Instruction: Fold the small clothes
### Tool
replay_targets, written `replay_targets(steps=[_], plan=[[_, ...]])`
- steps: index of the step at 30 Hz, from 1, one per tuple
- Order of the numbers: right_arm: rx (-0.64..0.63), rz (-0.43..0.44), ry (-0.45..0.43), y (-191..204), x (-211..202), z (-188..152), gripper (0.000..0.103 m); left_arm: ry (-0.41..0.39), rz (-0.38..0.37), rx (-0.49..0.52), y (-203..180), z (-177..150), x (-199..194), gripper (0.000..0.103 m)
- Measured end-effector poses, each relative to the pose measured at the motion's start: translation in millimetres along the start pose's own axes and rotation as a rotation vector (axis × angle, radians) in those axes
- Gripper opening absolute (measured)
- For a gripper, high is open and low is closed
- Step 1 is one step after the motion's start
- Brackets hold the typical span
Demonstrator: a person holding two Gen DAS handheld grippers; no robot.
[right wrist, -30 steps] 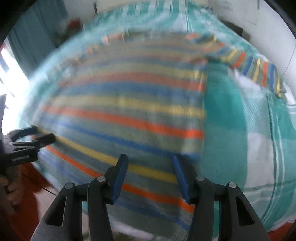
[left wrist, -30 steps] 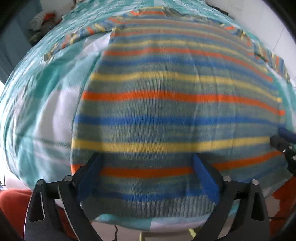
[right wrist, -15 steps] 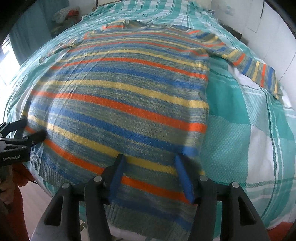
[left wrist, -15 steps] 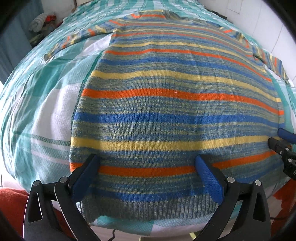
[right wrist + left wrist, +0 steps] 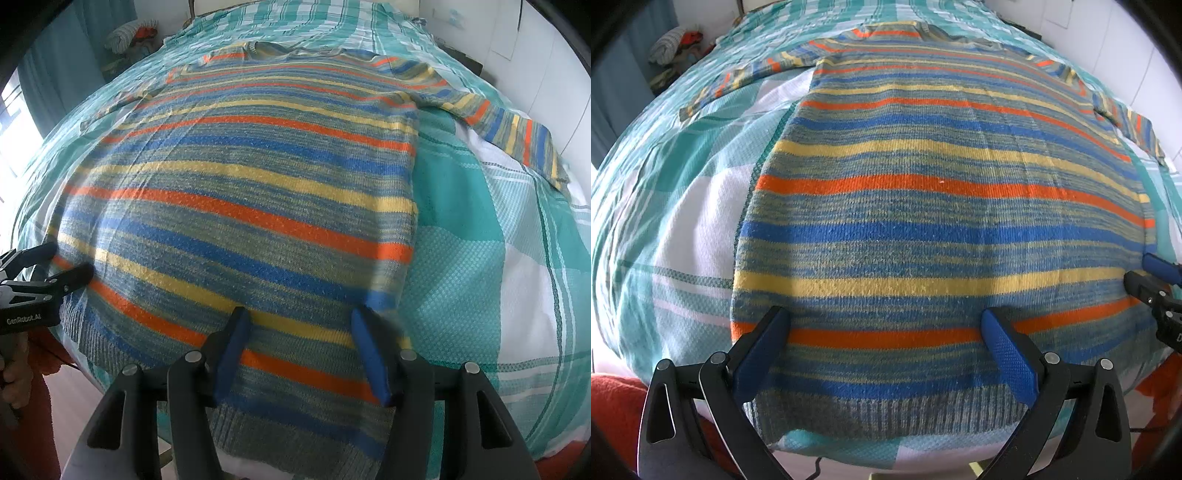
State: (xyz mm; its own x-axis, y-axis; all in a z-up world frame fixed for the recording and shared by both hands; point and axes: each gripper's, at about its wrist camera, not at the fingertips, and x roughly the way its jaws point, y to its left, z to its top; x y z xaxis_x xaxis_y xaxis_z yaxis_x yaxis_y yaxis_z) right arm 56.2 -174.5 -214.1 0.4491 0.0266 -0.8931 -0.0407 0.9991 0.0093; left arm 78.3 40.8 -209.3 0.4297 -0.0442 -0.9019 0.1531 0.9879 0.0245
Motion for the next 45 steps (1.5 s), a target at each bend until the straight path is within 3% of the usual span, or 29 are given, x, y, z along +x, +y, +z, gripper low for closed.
replay_targets(steps=[6,10,13,17,27,28,29,30,33,37,45], plan=[[0.026,-0.009,-0.013,-0.7,-13.1,1.8,0.058,0.011,0.004,-0.042,5.8,2.9,-19.8,0.102],[0.089,-0.053,-0.182,-18.7,-56.6,1.0,0.064,-0.082,0.025,-0.026,16.7,25.4,-44.5,0.102],[0.147,-0.108,-0.239,-50.0,-67.7,12.2,0.074,-0.115,0.064,-0.023,33.5,61.4,-43.0,0.102],[0.222,-0.190,-0.231,-104.3,-65.1,40.7,0.074,-0.140,0.101,-0.072,58.9,113.5,-24.7,0.102],[0.330,-0.291,-0.176,-201.7,4.8,84.6,0.077,-0.115,0.150,-0.056,86.8,178.8,53.5,0.102],[0.330,-0.301,-0.185,-206.0,10.2,86.7,0.077,-0.126,0.146,-0.056,89.8,181.3,57.9,0.102],[0.327,-0.302,-0.199,-208.2,13.4,88.0,0.086,-0.140,0.148,-0.051,94.3,183.9,69.8,0.103],[0.312,-0.304,-0.209,-209.2,19.5,90.6,0.102,-0.141,0.146,-0.044,96.5,184.5,81.4,0.103],[0.273,-0.307,-0.193,-207.1,42.7,89.2,0.103,-0.206,0.048,-0.057,105.7,181.7,99.6,0.103],[0.265,-0.335,-0.230,-202.6,43.9,84.5,0.103,-0.218,0.053,-0.055,104.5,178.7,93.8,0.103],[0.288,-0.300,-0.222,-207.6,44.7,82.7,0.103,-0.215,0.036,-0.066,110.7,176.6,91.7,0.103]])
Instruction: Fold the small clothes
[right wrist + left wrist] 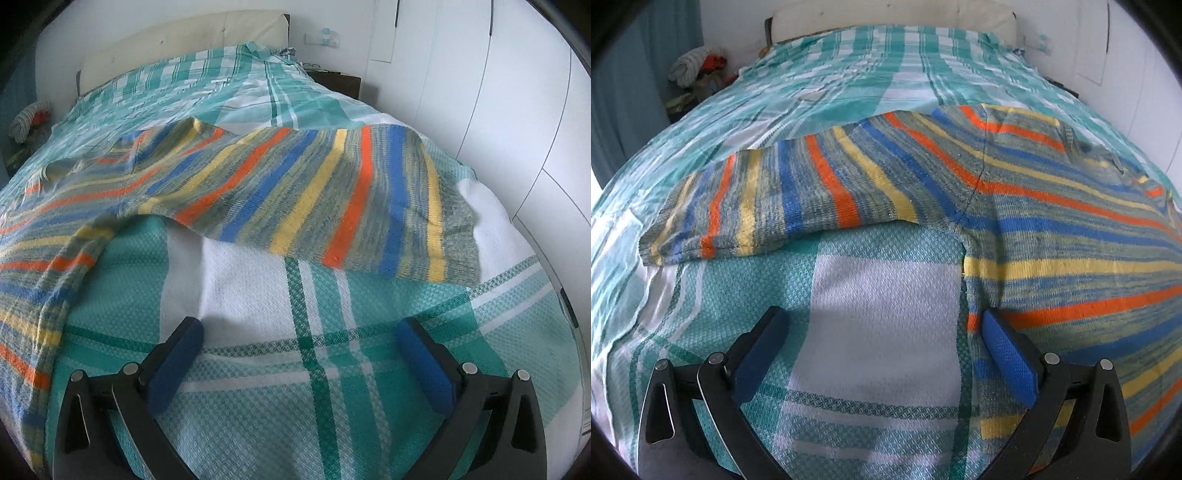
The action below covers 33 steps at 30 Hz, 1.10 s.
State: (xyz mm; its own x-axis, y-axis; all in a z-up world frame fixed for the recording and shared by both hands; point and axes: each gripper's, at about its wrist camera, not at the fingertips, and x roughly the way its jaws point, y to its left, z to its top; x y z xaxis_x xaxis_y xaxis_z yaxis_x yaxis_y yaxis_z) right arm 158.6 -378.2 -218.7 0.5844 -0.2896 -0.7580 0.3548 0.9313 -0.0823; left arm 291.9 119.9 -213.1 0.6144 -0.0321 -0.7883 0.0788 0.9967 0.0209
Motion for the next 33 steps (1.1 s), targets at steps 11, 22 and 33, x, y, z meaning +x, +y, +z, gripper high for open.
replay_targets(steps=[11,22,33], plan=[[-0.002,0.000,0.005,0.4,2.8,1.6,0.103,0.000,0.000,0.000,-1.6,0.1,1.0,0.103],[-0.009,-0.003,0.008,1.6,3.5,3.0,0.103,0.000,0.000,0.000,-0.5,-0.2,0.0,0.103],[-0.016,-0.007,0.009,3.5,5.8,5.5,0.103,0.001,0.000,0.001,-1.3,0.2,0.9,0.103]])
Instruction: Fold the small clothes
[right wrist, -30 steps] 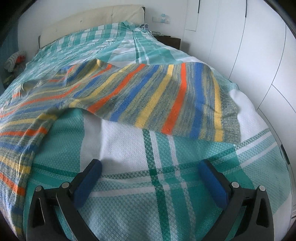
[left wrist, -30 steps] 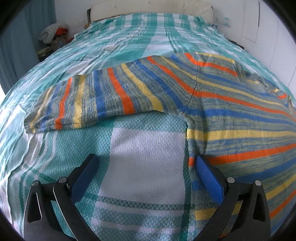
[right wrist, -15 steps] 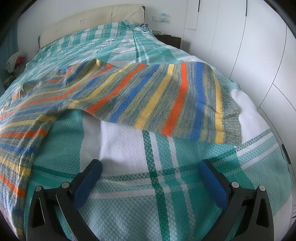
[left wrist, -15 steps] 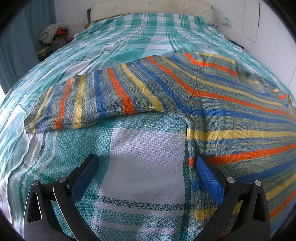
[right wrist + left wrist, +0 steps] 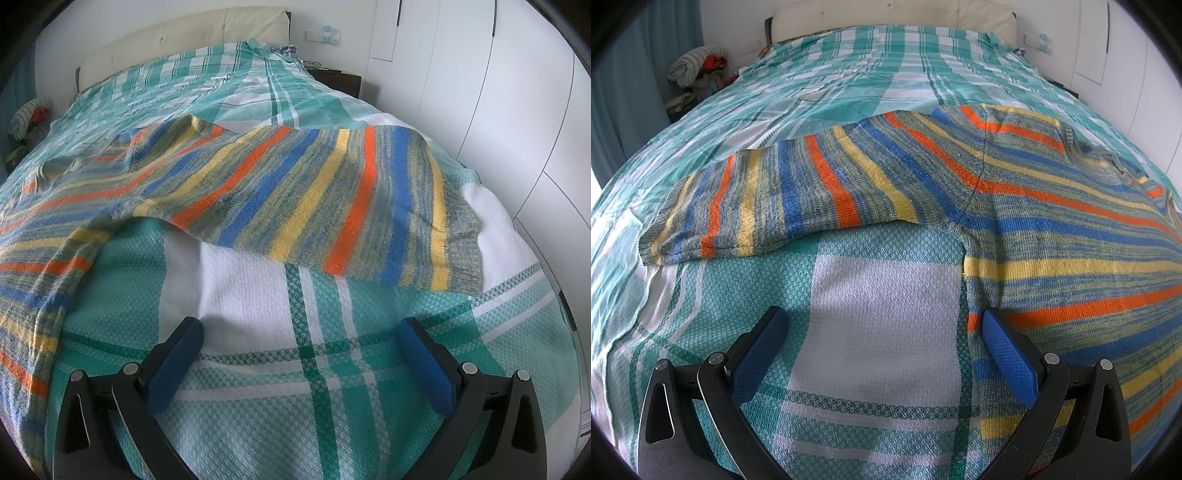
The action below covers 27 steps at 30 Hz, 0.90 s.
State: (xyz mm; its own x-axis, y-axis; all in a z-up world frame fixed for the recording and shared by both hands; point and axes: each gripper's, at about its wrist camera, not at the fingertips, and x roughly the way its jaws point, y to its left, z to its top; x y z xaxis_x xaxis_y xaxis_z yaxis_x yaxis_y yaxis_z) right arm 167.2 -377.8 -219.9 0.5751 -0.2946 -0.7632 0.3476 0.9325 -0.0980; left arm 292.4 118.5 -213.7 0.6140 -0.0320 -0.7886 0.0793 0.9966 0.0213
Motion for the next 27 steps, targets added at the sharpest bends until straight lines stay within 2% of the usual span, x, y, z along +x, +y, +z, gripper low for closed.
replay_targets(steps=[7,10,11,14,18,20,22,24,27], plan=[[-0.004,-0.002,0.007,1.4,0.2,2.2,0.103,0.000,0.000,0.000,-0.2,0.0,0.0,0.103],[0.018,0.006,0.075,-2.7,-3.6,17.4,0.103,0.000,0.000,0.000,-0.3,0.0,0.1,0.103],[0.042,0.013,0.083,-5.6,-9.6,24.4,0.103,0.000,0.000,0.000,-0.3,-0.1,0.1,0.103],[0.091,0.046,0.017,-9.2,-53.1,53.6,0.103,0.000,0.000,0.000,0.1,-0.3,-0.5,0.103],[0.081,0.124,-0.063,-2.7,-131.7,118.6,0.103,0.000,0.000,0.000,-0.1,-0.3,-0.2,0.103],[0.086,0.162,-0.113,-5.7,-168.1,170.2,0.103,0.000,0.000,0.000,-0.3,-0.3,0.0,0.103],[0.126,0.203,-0.199,-15.3,-210.5,231.2,0.103,0.000,0.000,0.000,-0.6,-0.3,0.3,0.103],[0.129,0.205,-0.260,-20.6,-241.4,270.9,0.103,0.000,0.000,0.000,-0.5,-0.4,0.2,0.103],[0.037,0.143,-0.342,-20.7,-289.7,317.1,0.103,0.000,0.000,0.000,-0.4,-0.5,0.0,0.103]])
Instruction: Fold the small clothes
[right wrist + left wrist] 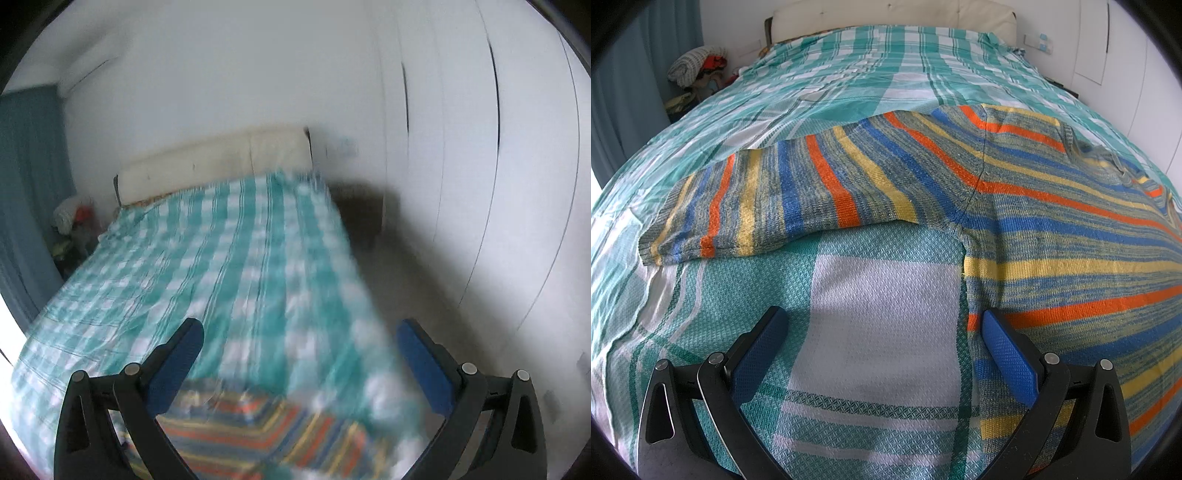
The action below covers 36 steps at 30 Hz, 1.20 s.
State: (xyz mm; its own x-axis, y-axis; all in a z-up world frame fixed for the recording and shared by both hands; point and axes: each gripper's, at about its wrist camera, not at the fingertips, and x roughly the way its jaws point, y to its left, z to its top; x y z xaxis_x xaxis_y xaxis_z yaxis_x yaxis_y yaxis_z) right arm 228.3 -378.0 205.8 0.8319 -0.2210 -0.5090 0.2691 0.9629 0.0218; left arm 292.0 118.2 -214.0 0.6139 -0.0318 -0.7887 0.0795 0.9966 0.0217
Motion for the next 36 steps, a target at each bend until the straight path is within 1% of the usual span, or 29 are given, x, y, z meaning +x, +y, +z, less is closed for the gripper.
replay_targets(steps=[2,4,5,6,8,9,10,12,13,14,16,20,22,24,25,26,27,28,30,31,33,35,36], plan=[[-0.114,-0.081,-0.031,9.6,-15.8,16.6,0.103,0.000,0.000,0.000,0.3,-0.1,-0.3,0.103],[-0.181,-0.115,-0.036,18.6,-20.5,9.0,0.103,0.000,0.000,0.000,-0.2,0.0,0.2,0.103],[-0.192,-0.101,-0.019,22.1,-18.9,-0.1,0.103,0.000,0.000,0.000,0.0,-0.1,-0.1,0.103],[-0.168,-0.042,0.025,24.2,-15.6,-17.7,0.103,0.000,0.000,0.000,-0.3,0.0,0.3,0.103],[-0.098,0.027,0.094,24.0,-5.4,-44.2,0.103,0.000,0.000,0.000,-0.2,-0.1,0.1,0.103],[-0.067,0.063,0.141,27.1,3.1,-66.0,0.103,0.000,0.000,0.000,-0.6,0.0,0.5,0.103],[-0.057,0.088,0.183,30.7,11.6,-85.4,0.103,0.000,0.000,0.000,0.0,-0.2,-0.2,0.103],[-0.047,0.112,0.260,38.9,27.1,-126.9,0.103,0.000,0.000,0.000,-0.7,0.1,0.6,0.103],[-0.040,0.129,0.282,41.2,31.6,-141.6,0.103,0.000,0.000,0.000,-0.7,0.1,0.5,0.103],[-0.032,0.154,0.300,46.6,34.8,-157.8,0.103,0.000,0.000,0.000,0.0,-0.1,-0.3,0.103],[-0.048,0.182,0.299,56.6,31.6,-185.4,0.103,0.000,0.000,0.000,-0.6,0.1,0.4,0.103],[-0.086,0.212,0.275,77.2,22.9,-210.7,0.103,0.000,0.000,0.000,0.3,0.0,-0.6,0.103],[-0.087,0.228,0.239,84.9,10.1,-208.0,0.103,0.000,0.000,0.000,-0.3,0.1,0.1,0.103],[-0.096,0.238,0.188,91.8,-10.9,-197.0,0.103,0.000,0.000,0.000,-0.4,0.1,0.2,0.103],[-0.097,0.239,0.131,91.5,-31.5,-182.6,0.103,0.000,0.000,0.000,0.2,0.0,-0.5,0.103],[-0.091,0.238,0.103,91.8,-40.3,-176.3,0.103,0.000,0.000,0.000,-0.2,0.1,0.0,0.103],[-0.065,0.223,0.050,85.4,-65.6,-158.0,0.103,0.000,0.000,0.000,0.1,0.0,-0.3,0.103],[-0.045,0.208,0.014,80.2,-82.2,-148.4,0.103,0.000,0.000,0.000,-0.6,0.2,0.5,0.103],[-0.014,0.168,-0.090,67.8,-127.0,-128.2,0.103,0.000,0.000,0.000,-0.7,0.2,0.6,0.103],[-0.012,0.126,-0.169,59.9,-159.7,-118.2,0.103,0.000,0.000,0.000,-0.7,0.2,0.7,0.103],[-0.024,0.064,-0.270,49.6,-207.2,-103.3,0.103,0.000,0.000,0.000,-0.2,0.0,-0.1,0.103],[-0.039,-0.005,-0.337,36.2,-258.7,-79.2,0.103,0.000,0.000,0.000,-0.6,0.0,0.4,0.103],[-0.035,-0.027,-0.352,30.4,-273.4,-71.5,0.103,0.000,0.000,0.000,-0.7,0.0,0.5,0.103]])
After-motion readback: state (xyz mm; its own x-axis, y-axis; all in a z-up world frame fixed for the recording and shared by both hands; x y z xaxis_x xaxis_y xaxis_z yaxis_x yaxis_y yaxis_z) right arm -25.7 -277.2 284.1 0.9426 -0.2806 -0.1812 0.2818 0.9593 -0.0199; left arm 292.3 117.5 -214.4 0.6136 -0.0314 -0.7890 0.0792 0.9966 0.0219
